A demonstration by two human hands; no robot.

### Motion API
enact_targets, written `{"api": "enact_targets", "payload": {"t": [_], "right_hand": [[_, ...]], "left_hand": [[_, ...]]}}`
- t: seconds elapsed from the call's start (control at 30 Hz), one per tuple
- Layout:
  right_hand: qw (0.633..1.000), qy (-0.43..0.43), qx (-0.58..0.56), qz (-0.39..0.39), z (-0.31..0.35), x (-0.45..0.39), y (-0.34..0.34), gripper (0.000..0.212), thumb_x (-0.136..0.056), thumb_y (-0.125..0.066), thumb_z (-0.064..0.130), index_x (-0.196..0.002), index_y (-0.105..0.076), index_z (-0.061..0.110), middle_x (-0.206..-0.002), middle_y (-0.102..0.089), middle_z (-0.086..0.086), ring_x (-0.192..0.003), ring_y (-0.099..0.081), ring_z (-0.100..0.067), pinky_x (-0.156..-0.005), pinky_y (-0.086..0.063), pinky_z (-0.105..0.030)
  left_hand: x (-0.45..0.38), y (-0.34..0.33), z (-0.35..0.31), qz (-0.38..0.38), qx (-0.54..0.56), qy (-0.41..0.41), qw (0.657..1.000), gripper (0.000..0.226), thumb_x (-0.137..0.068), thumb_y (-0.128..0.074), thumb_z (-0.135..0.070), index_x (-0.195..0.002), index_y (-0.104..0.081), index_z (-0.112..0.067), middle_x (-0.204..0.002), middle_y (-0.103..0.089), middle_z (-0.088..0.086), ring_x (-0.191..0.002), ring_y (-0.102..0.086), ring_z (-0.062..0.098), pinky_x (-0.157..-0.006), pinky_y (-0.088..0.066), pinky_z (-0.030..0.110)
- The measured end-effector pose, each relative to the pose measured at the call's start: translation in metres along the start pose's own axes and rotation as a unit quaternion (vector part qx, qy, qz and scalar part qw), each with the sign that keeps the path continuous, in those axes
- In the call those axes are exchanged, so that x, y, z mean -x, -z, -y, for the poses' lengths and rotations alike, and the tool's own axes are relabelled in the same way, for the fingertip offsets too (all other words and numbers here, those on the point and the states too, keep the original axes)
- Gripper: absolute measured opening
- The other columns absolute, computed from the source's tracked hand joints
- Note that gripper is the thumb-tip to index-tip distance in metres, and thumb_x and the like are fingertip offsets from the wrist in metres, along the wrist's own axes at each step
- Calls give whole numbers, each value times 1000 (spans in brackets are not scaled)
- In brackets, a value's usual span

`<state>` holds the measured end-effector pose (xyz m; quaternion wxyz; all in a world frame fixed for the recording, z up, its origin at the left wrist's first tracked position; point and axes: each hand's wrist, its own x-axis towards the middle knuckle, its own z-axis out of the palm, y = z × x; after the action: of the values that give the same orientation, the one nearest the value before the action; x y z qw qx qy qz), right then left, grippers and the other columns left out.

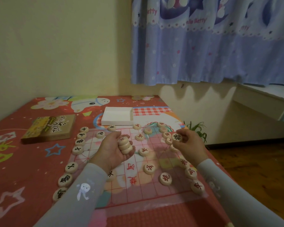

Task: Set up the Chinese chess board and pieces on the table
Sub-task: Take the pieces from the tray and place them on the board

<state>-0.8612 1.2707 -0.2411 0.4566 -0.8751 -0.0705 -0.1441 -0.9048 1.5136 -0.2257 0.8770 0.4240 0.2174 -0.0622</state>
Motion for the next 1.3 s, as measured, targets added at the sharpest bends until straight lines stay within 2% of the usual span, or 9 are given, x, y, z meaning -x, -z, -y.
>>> {"api": "enact_targets", "payload": {"t": [0.17,0.3,0.47,0.53,0.6,0.7,0.77,1.0,1.3], "right_hand": [[997,-74,28,-21,-24,1,13,41,-80,-73,16,-118,-59,18,-115,-60,-1,-95,-59,-14,-73,-56,-32],[998,-59,24,5,-22,7,6,34,-80,-75,23,-108,-59,24,-99,-59,10,-84,-56,-6,-63,-48,-21],[995,27,6,100,12,9,-42,19,-78,-75,25,-94,-64,27,-91,-65,13,-86,-62,-7,-76,-51,-24],[986,58,0,156,33,13,-64,17,-79,-74,29,-94,-66,26,-92,-65,13,-84,-61,-2,-74,-50,-20],[977,82,-15,198,56,19,-91,17,-79,-73,32,-93,-67,24,-92,-65,13,-80,-59,0,-71,-49,-18],[958,116,-12,263,88,25,-134,17,-78,-72,32,-91,-64,25,-89,-61,13,-80,-58,-5,-69,-45,-17],[948,136,7,287,106,28,-160,17,-79,-71,28,-95,-65,24,-89,-59,11,-83,-56,-8,-68,-41,-17],[946,110,23,303,141,40,-225,19,-78,-70,34,-85,-62,18,-87,-67,0,-84,-61,-18,-72,-49,-30],[947,114,88,287,149,46,-254,27,-79,-68,45,-83,-58,21,-84,-58,3,-81,-53,-17,-65,-36,-28]], "left_hand": [[-11,3,4,17,5,14,1000,31,-98,-34,-29,-80,-52,-10,-75,-35,6,-66,-34,21,-51,-53,27],[-9,0,2,16,4,-2,1000,25,-96,-35,-18,-78,-50,-8,-70,-40,7,-62,-37,20,-53,-54,26],[2,19,-28,-13,30,-66,997,27,-96,-36,-12,-79,-55,-2,-58,-49,8,-54,-51,18,-46,-53,25],[3,36,-44,-18,53,-92,994,37,-96,-35,-11,-62,-50,-5,-56,-39,5,-52,-44,16,-46,-51,22],[9,58,-61,-47,57,-127,989,32,-95,-35,-11,-63,-41,-9,-60,-35,5,-55,-42,17,-46,-50,20],[19,100,-80,-72,59,-165,982,49,-98,-33,-13,-49,-35,-14,-41,-27,-2,-35,-29,12,-44,-41,18],[25,125,-87,-74,46,-176,981,57,-99,-32,-16,-41,-29,-20,-38,-17,-5,-34,-18,10,-52,-31,22],[42,170,-86,-78,39,-178,980,50,-91,-29,-10,-42,-28,-20,-38,-15,-6,-33,-16,9,-58,-28,23],[47,175,-82,-74,43,-163,983,47,-91,-32,-11,-45,-29,-19,-39,-15,-6,-34,-15,8,-47,-37,19]]}}
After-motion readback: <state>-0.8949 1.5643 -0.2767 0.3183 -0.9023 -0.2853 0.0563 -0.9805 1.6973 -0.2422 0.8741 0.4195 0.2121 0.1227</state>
